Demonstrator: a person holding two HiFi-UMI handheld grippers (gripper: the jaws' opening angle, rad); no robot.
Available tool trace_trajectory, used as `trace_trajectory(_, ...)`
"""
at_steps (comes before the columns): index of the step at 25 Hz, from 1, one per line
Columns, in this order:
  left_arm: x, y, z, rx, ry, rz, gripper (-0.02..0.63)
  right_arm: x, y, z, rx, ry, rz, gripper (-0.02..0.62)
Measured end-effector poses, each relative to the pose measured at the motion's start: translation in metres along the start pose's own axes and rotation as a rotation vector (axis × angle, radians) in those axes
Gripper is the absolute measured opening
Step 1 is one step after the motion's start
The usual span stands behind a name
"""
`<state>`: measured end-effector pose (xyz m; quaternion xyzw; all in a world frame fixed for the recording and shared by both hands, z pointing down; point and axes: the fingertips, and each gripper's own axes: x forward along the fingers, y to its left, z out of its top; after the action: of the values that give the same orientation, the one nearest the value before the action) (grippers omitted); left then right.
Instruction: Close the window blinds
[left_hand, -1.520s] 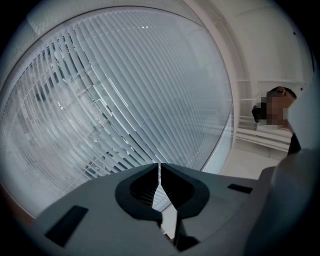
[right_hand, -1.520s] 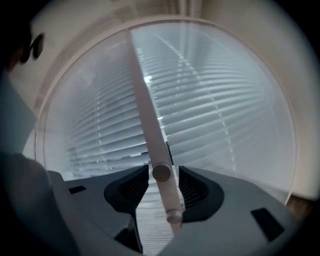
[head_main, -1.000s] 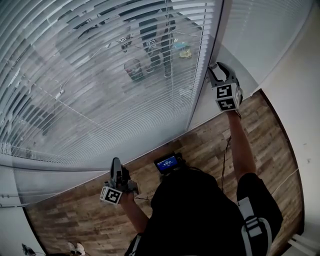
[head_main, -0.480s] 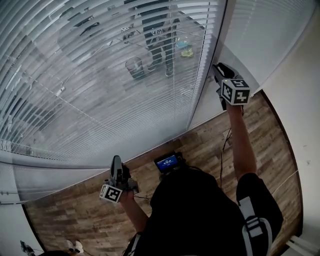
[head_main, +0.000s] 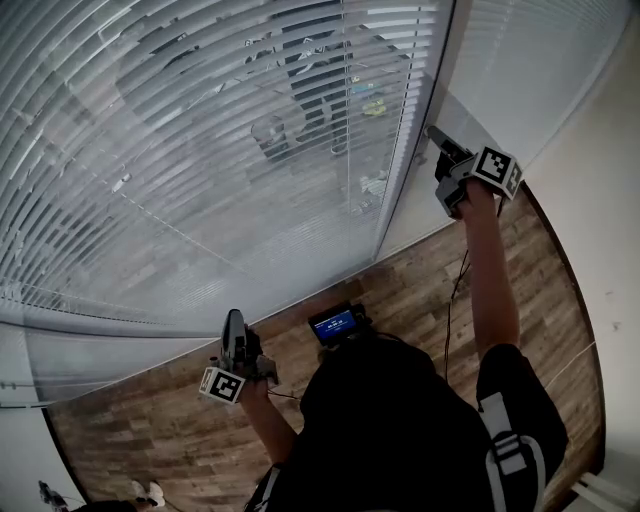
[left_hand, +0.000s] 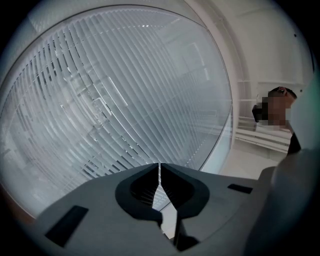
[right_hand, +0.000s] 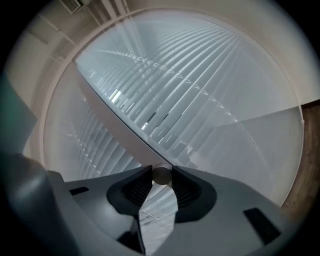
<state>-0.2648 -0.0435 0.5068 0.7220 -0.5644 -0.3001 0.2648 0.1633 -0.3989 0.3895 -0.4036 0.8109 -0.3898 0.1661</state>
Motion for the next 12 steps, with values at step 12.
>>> trace_trajectory(12, -0.003, 0.004, -0.001, -0.006, 0.007, 0.009, 0.006, -0.006, 0.014, -0.007, -0.308, -0.019, 0.015, 0.206)
